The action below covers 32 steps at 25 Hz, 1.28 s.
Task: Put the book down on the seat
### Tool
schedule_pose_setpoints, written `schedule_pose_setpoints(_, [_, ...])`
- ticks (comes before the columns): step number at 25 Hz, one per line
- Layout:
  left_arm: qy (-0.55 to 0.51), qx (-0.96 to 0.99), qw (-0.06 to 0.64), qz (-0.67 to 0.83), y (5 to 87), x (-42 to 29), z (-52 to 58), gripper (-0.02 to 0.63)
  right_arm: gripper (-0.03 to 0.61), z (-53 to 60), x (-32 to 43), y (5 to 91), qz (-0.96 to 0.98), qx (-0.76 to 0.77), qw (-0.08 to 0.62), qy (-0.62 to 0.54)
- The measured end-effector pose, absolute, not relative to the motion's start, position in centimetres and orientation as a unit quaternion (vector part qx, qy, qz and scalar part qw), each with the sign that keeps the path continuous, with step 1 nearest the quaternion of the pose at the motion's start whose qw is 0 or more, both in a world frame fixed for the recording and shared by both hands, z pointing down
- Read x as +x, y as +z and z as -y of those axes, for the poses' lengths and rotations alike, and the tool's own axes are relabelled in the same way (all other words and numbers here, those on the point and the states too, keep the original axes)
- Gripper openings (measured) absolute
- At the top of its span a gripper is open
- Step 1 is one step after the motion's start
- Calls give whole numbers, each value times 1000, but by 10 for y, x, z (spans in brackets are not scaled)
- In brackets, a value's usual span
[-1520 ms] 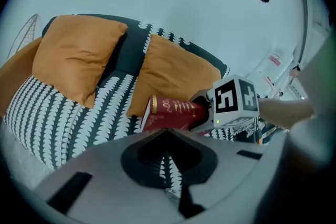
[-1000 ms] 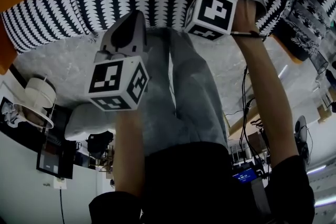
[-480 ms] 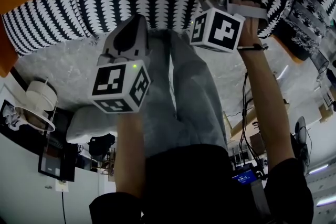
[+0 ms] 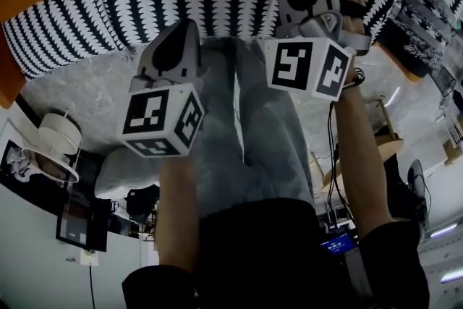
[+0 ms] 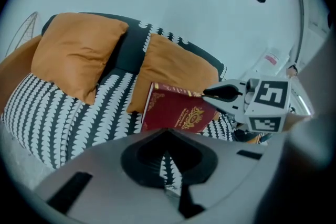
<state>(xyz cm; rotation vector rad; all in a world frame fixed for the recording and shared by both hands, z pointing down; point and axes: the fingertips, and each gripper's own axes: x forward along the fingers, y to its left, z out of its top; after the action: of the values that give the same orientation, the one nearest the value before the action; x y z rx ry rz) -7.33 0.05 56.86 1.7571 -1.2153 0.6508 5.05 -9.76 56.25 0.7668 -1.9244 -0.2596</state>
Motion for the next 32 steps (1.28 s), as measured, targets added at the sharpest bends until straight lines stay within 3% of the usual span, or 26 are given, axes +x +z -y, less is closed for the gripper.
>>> schedule_pose_setpoints(17, [266,739,410,464,560,-56,-14,14,14,23,42,581,804,403,366,239])
schedule_pose_setpoints(28, [258,757,366,476,538,-42,4,14,14,26,54,556,719,541,264,347])
schedule_pose_setpoints(32, [259,760,363,472,540,-49,-1,14,14,13,44,559,713,544,259,358])
